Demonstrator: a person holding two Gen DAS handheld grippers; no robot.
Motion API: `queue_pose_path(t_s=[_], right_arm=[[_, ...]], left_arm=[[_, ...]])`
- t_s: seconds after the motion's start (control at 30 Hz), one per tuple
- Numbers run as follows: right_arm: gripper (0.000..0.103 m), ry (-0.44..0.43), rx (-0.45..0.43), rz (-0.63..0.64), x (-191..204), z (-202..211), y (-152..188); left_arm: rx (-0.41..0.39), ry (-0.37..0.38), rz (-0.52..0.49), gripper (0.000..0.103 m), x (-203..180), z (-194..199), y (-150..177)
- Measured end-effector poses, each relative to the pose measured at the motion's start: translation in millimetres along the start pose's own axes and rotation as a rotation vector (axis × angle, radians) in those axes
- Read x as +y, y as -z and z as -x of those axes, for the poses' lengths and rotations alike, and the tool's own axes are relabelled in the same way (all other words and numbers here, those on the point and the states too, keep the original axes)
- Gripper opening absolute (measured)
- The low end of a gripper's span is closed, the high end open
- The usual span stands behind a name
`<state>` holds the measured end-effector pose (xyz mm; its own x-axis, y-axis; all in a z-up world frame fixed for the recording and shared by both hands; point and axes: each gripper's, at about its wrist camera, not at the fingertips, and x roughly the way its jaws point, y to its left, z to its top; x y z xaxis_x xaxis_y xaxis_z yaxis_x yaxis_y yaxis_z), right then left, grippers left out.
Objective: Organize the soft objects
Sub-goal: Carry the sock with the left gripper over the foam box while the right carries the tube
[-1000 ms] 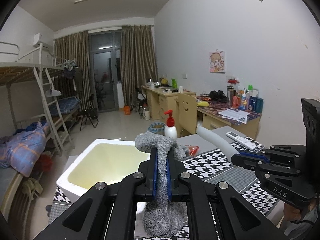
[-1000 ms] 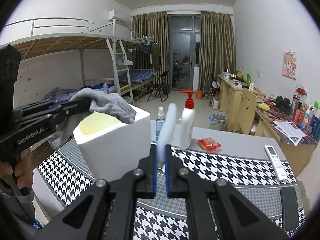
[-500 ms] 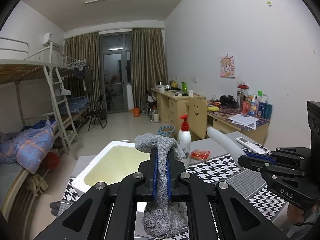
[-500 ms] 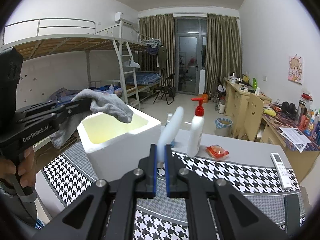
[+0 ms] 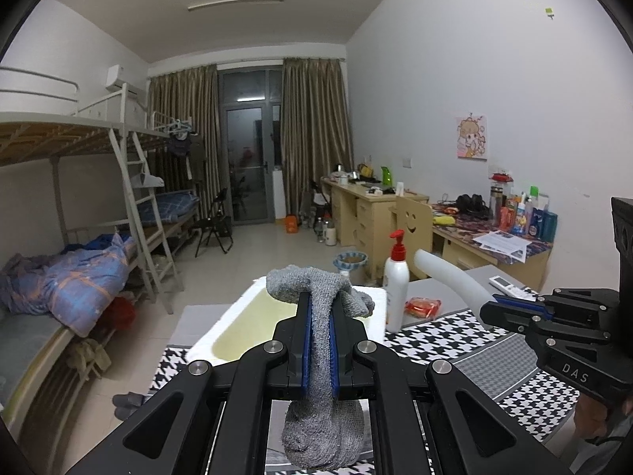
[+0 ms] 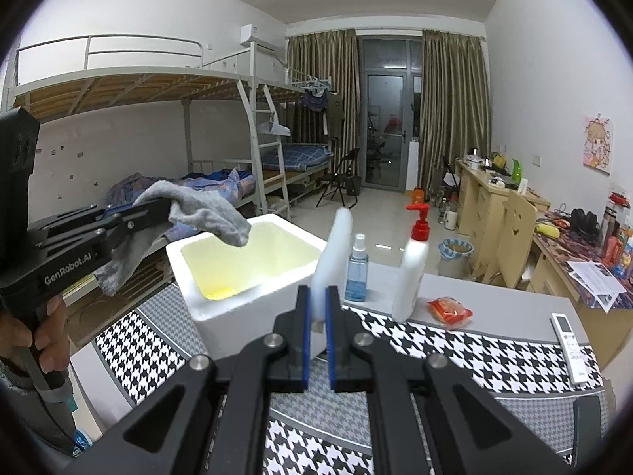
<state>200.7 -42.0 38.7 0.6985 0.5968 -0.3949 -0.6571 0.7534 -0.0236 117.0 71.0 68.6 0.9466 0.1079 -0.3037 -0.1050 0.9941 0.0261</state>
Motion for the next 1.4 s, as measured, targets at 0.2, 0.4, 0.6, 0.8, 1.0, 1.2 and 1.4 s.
queue_pose_path(t_s=[0.2,0.4,0.6,0.8,1.0,1.2,1.4], right_arm=[[0.009,-0.019,0.01,0.006,8.8,-9.3,-5.3],[0.009,-0.035,0.024,0.023,19.4,-19.2,-10.0],[0.009,-0.061,0.022,0.023,27.7,-25.0,-15.0],[0.009,-0.083,0.03,0.034,36.6,-33.3,-19.6],[0.009,-0.097,0.043,0.03,41.4,-43.8,-20.9],[0.009,-0.107,0.06,0.04,50.4,-53.2,-21.6],[0.009,-0.117,0.072,0.038,56.9,-61.3,-22.9]], left_arm=[[-0.006,-0.035,0.018,0.008,10.0,2.7,2.7],[-0.004,-0.061,0.028,0.008,22.0,3.5,5.8],[0.0,-0.082,0.036,0.008,30.9,3.8,6.8],[-0.001,-0.108,0.058,0.008,40.1,7.3,9.9],[-0.002,-0.122,0.064,0.008,45.1,11.5,13.5],[0.0,-0.137,0.082,0.008,53.1,14.6,17.2],[-0.001,-0.149,0.085,0.008,57.5,19.5,18.5]])
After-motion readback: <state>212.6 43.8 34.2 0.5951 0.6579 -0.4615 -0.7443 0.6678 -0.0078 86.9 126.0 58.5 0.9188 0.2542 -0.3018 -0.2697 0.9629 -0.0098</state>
